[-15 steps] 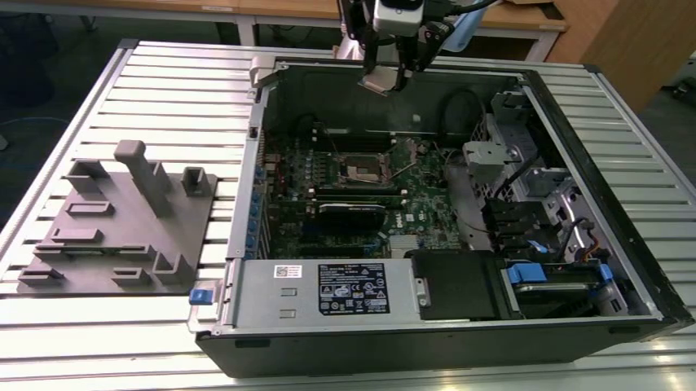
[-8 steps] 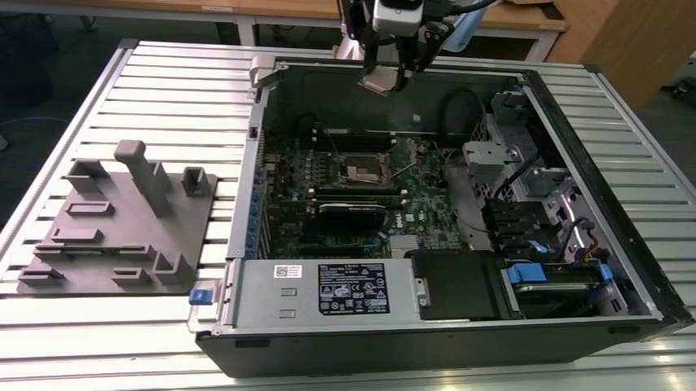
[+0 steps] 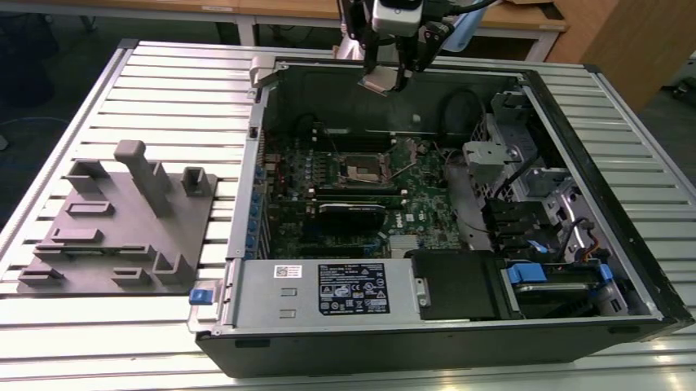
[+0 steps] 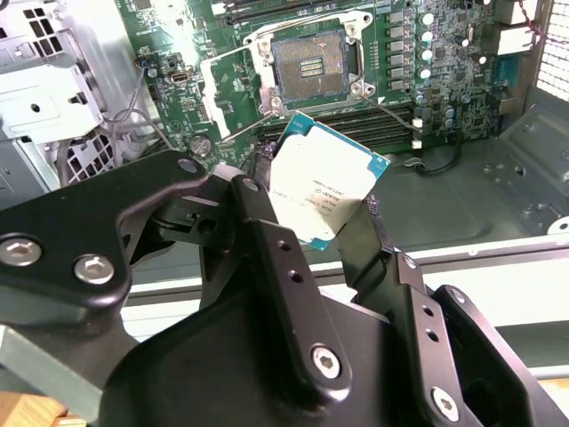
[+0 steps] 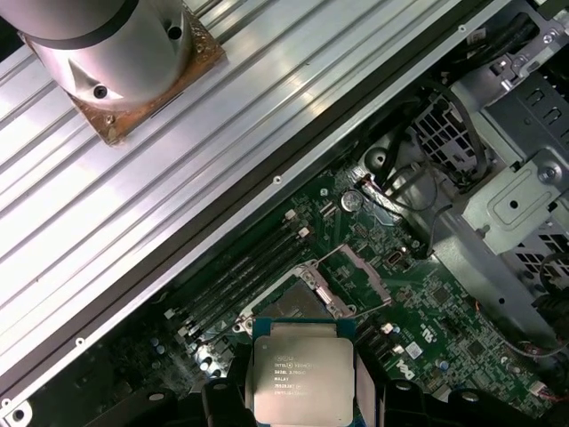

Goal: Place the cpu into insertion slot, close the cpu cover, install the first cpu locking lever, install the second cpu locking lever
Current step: 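Place the cpu into insertion slot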

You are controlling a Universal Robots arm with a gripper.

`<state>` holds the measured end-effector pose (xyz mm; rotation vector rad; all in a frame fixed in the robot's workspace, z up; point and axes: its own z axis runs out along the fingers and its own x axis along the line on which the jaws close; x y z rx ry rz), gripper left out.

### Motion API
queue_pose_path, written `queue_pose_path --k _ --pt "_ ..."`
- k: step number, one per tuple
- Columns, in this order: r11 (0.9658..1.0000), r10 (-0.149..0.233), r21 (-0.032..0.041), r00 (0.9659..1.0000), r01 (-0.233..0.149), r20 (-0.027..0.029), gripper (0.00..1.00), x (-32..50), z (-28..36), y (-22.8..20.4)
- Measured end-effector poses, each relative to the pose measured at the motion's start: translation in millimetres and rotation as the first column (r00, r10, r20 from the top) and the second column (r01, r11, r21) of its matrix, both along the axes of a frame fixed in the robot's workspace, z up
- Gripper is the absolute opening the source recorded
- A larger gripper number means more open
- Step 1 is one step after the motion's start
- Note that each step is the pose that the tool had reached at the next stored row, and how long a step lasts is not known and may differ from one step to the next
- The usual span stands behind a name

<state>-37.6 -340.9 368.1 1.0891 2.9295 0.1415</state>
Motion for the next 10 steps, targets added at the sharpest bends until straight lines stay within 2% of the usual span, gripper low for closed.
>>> queue_pose_path --k 10 --pt "1.0000 -0.006 0.0001 1.0000 0.006 0.0000 0.54 0.0 0.0 0.0"
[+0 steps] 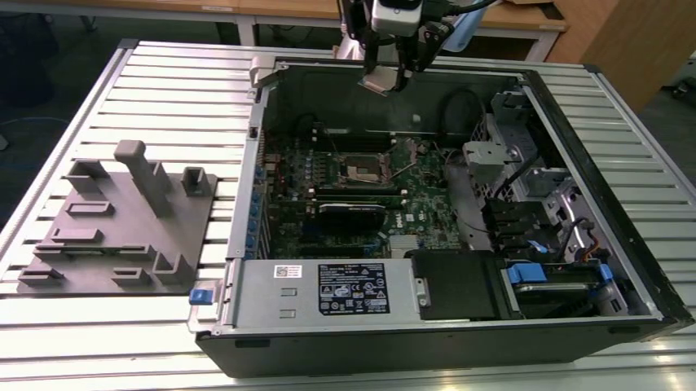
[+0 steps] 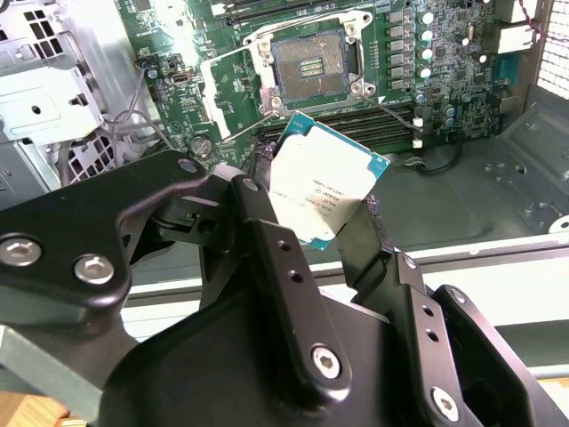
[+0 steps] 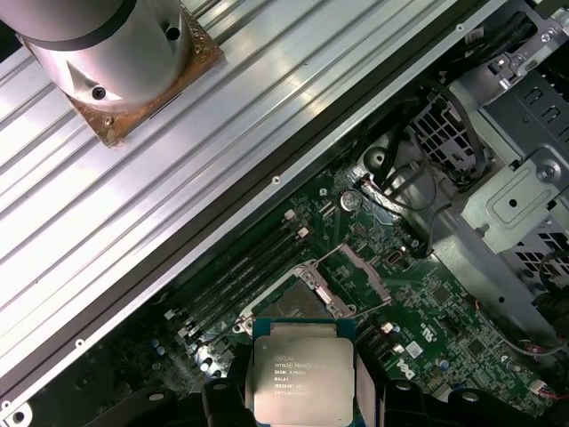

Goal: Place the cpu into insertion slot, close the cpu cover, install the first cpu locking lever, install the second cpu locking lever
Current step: 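Place the cpu into insertion slot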

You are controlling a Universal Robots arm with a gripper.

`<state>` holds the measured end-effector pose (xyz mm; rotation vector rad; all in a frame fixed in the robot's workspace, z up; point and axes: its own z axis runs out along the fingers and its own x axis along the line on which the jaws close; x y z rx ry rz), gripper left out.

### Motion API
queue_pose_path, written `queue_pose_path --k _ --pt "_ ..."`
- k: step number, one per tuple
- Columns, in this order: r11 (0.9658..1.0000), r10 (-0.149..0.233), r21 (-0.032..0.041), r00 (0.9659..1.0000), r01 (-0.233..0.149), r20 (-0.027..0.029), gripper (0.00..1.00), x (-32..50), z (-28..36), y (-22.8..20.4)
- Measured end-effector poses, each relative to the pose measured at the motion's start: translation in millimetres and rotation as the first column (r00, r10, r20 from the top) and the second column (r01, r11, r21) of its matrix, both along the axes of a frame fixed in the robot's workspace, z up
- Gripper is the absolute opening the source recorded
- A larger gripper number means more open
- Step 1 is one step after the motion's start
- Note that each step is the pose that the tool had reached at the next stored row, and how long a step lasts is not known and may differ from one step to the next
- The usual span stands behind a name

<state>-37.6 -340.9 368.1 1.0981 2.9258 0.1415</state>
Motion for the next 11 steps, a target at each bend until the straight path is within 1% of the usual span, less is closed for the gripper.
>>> queue_pose_path --k 11 --pt "1.0000 -0.001 0.0000 1.0000 0.001 0.0000 0.54 0.0 0.0 0.0"
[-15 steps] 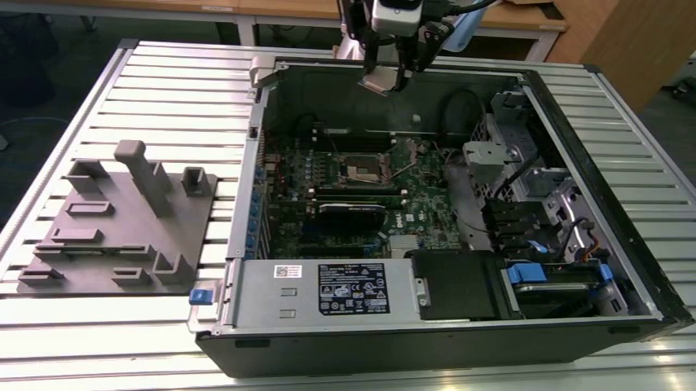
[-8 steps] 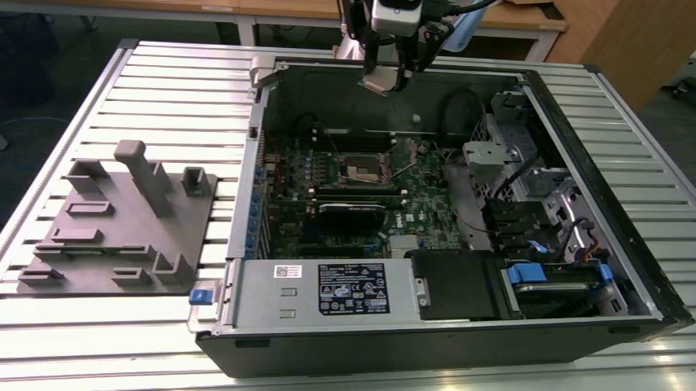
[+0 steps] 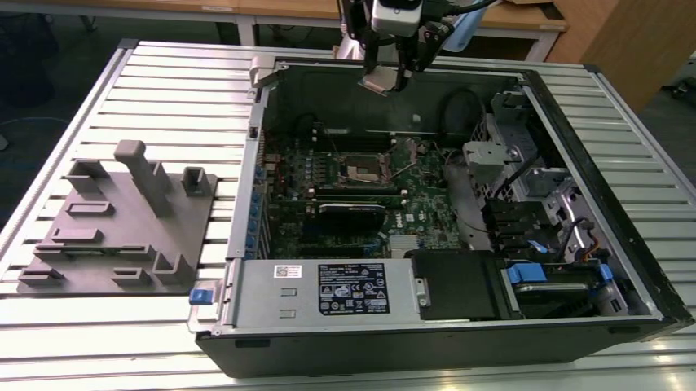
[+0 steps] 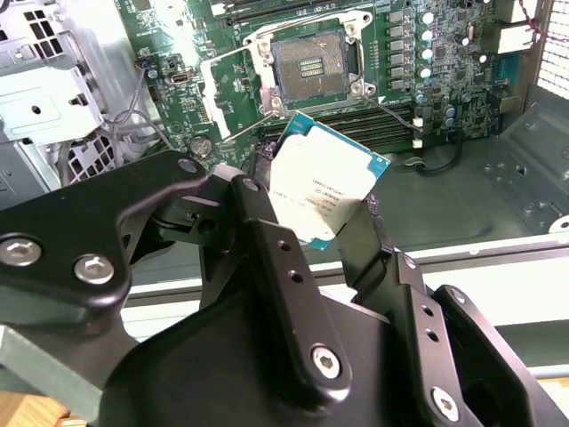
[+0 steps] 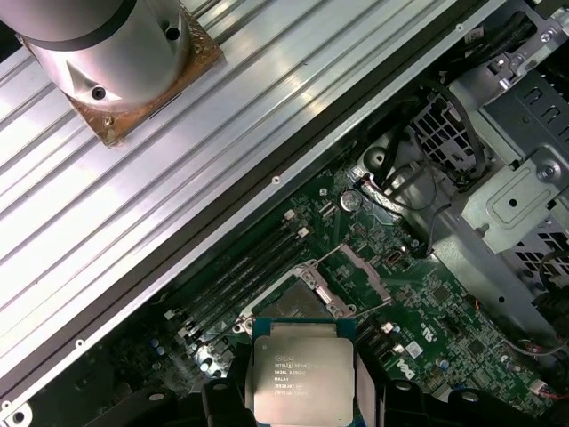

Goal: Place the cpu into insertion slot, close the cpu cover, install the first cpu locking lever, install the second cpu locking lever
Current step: 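Place the cpu into insertion slot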

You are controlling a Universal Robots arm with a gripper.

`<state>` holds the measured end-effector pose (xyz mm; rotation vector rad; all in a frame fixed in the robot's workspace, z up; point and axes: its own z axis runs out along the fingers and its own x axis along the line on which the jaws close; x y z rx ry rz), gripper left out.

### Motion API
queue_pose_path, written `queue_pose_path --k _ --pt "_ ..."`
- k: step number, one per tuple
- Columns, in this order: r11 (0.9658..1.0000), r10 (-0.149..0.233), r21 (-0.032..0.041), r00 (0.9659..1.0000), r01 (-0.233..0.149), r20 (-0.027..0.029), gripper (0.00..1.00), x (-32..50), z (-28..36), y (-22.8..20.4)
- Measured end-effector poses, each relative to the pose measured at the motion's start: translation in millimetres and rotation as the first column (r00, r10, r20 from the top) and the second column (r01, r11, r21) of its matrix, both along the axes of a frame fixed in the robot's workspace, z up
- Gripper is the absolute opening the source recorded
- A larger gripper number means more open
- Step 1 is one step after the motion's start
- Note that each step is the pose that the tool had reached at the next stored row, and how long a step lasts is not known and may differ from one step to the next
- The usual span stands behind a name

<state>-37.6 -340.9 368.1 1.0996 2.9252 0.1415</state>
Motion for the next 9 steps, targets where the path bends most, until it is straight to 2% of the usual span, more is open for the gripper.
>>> queue_pose_path --k 9 --pt "0.9999 -0.016 0.0001 0.9999 0.016 0.0000 0.54 0.0 0.0 0.0"
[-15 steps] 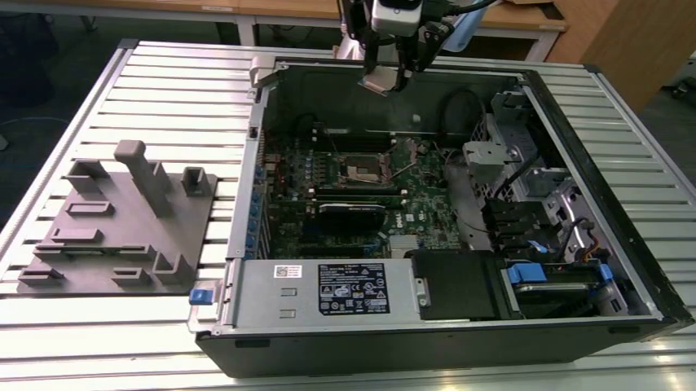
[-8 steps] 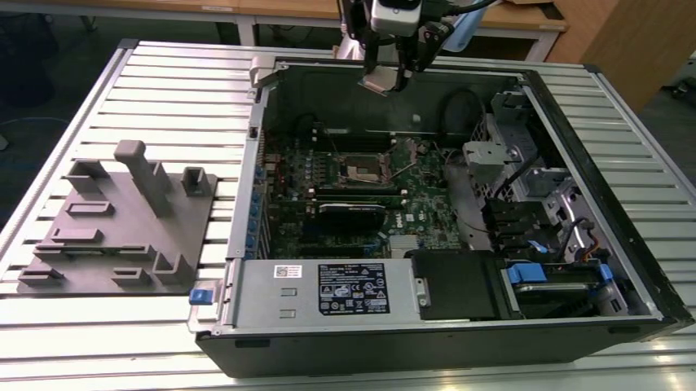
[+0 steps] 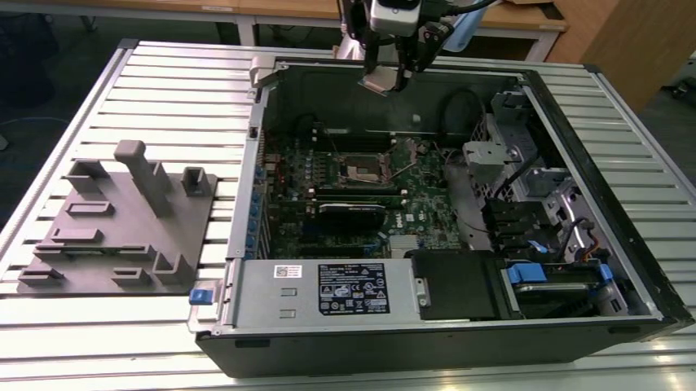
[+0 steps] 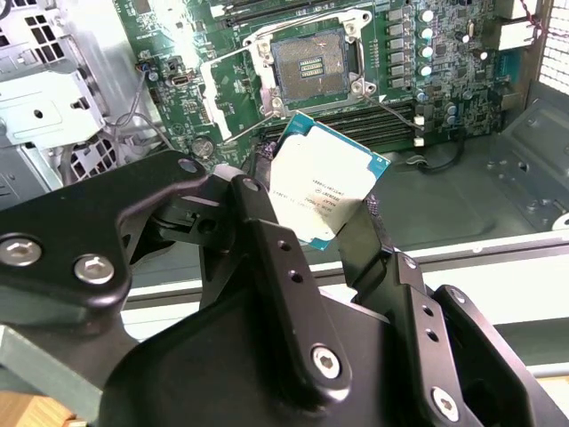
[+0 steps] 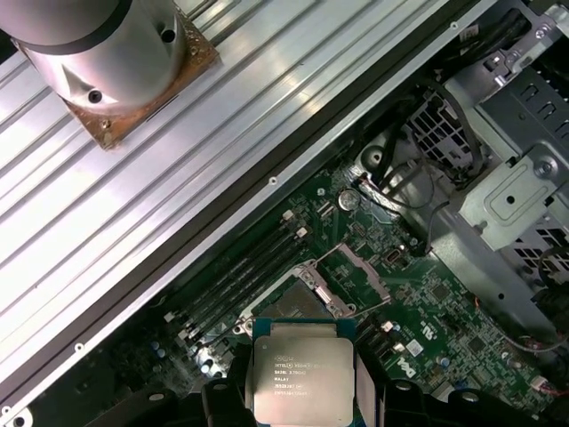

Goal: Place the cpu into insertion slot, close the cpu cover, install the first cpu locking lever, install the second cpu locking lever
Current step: 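Place the cpu into insertion slot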

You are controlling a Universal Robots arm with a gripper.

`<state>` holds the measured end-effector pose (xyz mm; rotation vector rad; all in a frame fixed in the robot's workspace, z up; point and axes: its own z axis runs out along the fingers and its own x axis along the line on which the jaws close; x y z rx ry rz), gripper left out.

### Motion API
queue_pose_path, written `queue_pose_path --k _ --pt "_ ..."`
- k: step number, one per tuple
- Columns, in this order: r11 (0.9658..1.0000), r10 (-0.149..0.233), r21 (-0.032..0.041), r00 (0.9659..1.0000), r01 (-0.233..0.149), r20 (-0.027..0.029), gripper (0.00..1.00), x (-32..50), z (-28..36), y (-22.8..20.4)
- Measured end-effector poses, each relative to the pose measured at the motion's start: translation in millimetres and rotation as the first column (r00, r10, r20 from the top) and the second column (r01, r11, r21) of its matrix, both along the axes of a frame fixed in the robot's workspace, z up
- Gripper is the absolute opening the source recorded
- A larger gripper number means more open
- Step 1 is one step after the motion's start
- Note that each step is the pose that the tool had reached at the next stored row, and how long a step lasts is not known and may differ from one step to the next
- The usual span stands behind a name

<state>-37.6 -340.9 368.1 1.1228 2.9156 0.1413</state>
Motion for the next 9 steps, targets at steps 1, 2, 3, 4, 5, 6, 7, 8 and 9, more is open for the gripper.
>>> queue_pose_path --k 1,2,3,4,5,6,7,8,9 --pt "1.0000 -0.001 0.0000 1.0000 0.001 0.0000 0.54 0.0 0.0 0.0" --pt "1.0000 -0.003 0.0000 1.0000 0.003 0.0000 0.54 0.0 0.0 0.0" --pt "1.0000 -0.004 0.0000 1.0000 0.004 -0.0001 0.54 0.0 0.0 0.0" --pt "1.0000 -0.005 -0.0001 1.0000 0.005 0.0000 0.54 0.0 0.0 0.0" --pt "1.0000 -0.006 -0.0001 1.0000 0.006 0.0000 0.54 0.0 0.0 0.0" --pt "1.0000 -0.007 -0.0001 1.0000 0.007 0.0000 0.54 0.0 0.0 0.0" --pt "1.0000 -0.008 0.0000 1.0000 0.008 0.0000 0.54 0.0 0.0 0.0" --pt "1.0000 -0.010 -0.0001 1.0000 0.010 0.0000 0.54 0.0 0.1 0.0" --pt "0.9999 -0.011 -0.0001 0.9999 0.011 0.0000 0.54 0.0 0.0 0.0"
